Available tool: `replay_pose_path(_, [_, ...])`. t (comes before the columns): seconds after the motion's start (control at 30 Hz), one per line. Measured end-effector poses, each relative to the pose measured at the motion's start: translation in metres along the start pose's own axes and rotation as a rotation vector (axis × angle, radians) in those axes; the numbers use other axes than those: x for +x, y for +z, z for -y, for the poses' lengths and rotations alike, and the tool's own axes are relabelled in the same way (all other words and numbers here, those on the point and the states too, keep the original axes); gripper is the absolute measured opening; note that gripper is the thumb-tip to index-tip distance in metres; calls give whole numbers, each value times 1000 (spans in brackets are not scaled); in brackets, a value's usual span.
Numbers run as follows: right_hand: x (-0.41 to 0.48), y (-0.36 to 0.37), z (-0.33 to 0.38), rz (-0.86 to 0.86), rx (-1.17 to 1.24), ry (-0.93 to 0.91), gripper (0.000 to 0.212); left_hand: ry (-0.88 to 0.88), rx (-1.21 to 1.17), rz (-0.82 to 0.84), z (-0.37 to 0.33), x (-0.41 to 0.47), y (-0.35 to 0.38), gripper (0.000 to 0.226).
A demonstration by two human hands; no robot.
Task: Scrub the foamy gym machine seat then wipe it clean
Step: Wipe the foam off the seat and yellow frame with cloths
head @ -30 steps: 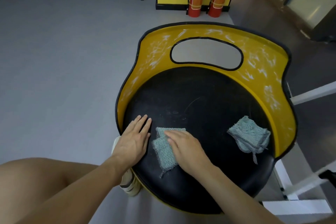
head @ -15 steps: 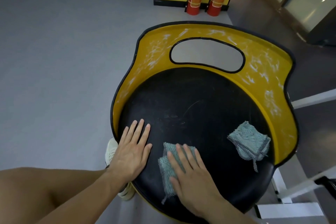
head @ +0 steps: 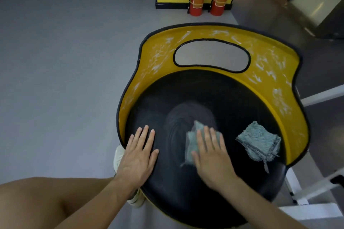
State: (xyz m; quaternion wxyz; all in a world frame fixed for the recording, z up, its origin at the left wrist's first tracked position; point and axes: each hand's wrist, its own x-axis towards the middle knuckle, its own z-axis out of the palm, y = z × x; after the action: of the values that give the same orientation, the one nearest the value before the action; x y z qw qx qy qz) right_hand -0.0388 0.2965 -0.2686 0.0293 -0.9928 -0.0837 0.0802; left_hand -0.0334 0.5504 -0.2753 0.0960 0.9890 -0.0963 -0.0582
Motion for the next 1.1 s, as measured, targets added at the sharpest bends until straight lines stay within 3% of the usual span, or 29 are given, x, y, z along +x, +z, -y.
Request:
replay_pose_path(0.1, [-36, 12, 27, 8, 19, -151, 72, -6, -16, -30, 2, 0, 8, 65])
replay_pose_path(0.2, [13, 8, 40, -23, 10, -228, 71, -8, -20, -27, 4, 0, 11, 62])
replay_pose_path(0.33, [121, -18, 30, 48, 12, -69, 68, 2, -17, -26, 2, 0, 6, 64])
replay_pose_path(0.43, [148, -32, 13, 102, 5, 21, 67, -3, 6, -23, 0, 0, -3, 66])
replay_pose_path(0.57, [97, -22, 9, 115, -16, 37, 70, -17, 12, -3, -3, -4, -9, 67])
replay_pose_path(0.8, [-26, 8, 25, 13, -53, -157, 70, -25, 16, 21, -7, -6, -12, 79])
replay_pose_path(1.1, [-38, 9, 45, 22, -9, -183, 71, -57, 7, 63, -15, -6, -18, 89])
